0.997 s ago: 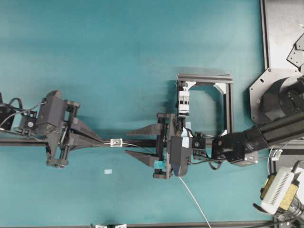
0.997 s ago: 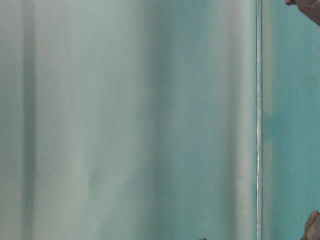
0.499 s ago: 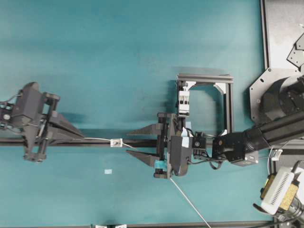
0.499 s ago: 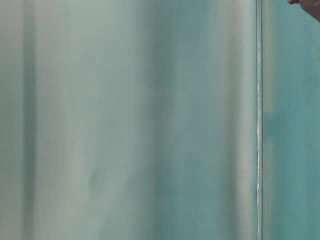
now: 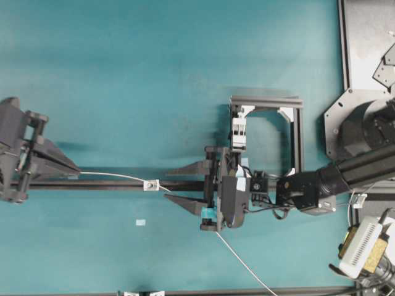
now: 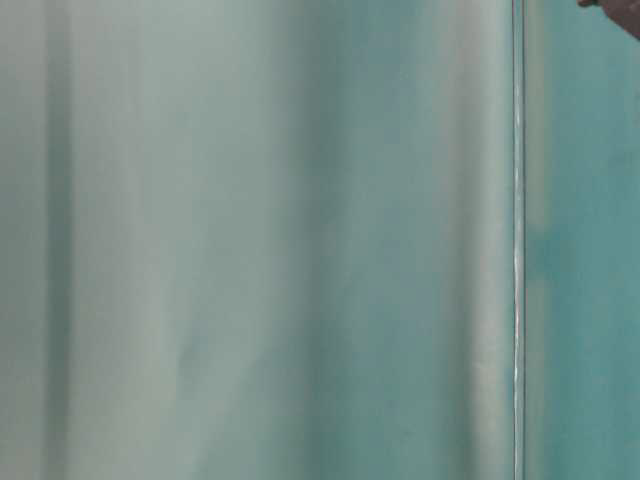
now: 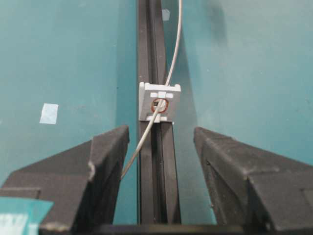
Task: Insert the wire into the hole on the right side and pull it with the left arm.
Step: 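Open the right gripper and pull the wire leftward with the left gripper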
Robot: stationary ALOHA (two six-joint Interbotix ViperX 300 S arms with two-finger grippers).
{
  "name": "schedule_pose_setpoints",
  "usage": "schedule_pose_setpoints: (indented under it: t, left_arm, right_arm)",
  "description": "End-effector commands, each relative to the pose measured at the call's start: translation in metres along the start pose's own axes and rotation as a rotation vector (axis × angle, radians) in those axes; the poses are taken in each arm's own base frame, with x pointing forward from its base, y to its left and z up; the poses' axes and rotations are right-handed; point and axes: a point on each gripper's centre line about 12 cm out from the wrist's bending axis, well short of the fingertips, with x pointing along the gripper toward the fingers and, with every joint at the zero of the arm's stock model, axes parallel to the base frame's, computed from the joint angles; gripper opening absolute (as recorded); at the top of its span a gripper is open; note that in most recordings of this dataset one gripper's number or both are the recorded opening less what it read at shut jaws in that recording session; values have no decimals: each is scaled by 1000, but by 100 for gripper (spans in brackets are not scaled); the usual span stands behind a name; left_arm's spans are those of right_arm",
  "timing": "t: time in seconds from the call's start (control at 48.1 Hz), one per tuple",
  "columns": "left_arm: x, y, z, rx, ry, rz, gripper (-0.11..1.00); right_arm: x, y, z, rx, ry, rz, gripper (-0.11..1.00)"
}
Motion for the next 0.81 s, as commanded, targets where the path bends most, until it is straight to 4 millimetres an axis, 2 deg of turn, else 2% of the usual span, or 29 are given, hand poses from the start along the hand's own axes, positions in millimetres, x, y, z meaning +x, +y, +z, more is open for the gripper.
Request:
schedule_pose_setpoints:
  t: [0.0,0.208,0.665,0.789]
  left_arm:
    - [-9,-4,4,7,-24,-18,-10]
    - [-16,-5,4,12,-23,-26,-10]
    - [-10,-5,2,-45,39,-8,-10]
    - [-9,-6,4,-46,35,-9,-3]
  right_arm:
    - [-1,2,14,18,-35,8,65]
    - [-1,2,14,18,-35,8,65]
    - [-1,2,14,19,-36,8,65]
    - [-1,2,14,19,-34,7,65]
